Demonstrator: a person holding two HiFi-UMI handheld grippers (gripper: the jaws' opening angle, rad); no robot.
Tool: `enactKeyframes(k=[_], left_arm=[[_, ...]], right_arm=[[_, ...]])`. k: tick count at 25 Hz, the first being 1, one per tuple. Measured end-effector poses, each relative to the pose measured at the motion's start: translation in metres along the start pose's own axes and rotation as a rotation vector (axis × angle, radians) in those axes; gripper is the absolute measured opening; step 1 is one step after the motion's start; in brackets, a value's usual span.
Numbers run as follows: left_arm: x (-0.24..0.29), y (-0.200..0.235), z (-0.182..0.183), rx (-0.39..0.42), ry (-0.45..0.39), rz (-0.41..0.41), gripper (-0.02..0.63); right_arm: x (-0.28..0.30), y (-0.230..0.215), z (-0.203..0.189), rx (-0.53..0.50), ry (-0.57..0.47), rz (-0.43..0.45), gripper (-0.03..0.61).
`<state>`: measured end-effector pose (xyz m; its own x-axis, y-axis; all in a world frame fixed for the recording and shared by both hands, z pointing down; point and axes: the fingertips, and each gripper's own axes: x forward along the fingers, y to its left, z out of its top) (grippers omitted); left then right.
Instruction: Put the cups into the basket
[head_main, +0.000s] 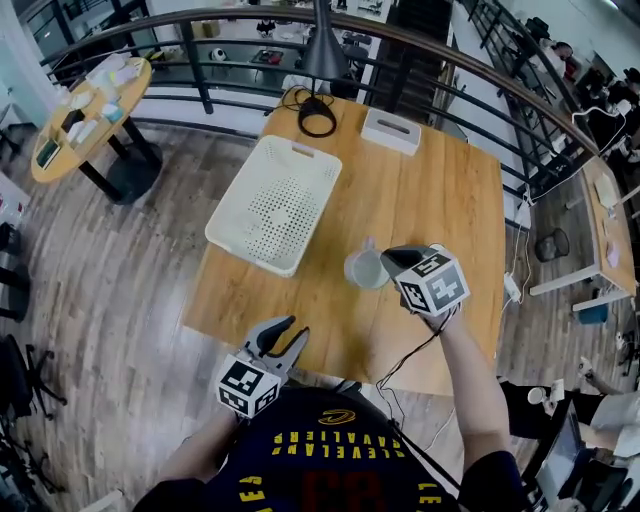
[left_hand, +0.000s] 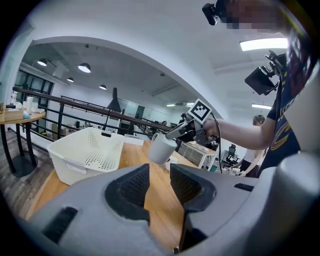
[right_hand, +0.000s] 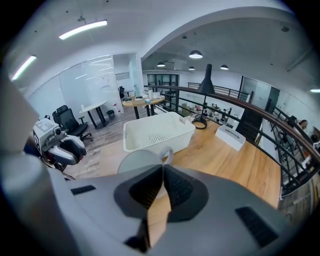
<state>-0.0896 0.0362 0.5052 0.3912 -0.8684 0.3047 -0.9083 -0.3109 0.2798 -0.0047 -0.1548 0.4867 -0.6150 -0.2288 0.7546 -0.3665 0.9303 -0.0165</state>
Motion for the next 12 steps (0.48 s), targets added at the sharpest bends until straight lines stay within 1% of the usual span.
enactKeyframes(k=[6, 12], left_arm=[[-0.036, 0.068, 0.005, -0.011, -0.011, 0.021, 0.121], [-0.070, 0.118, 0.001, -0.040, -0.004, 0.035, 0.121]], right_arm=[[0.032, 0.004, 0.071, -0.009, -0.013, -0.029, 0.021], [0.070, 0.001, 0.134, -0.023, -0.005, -0.061, 0.021]])
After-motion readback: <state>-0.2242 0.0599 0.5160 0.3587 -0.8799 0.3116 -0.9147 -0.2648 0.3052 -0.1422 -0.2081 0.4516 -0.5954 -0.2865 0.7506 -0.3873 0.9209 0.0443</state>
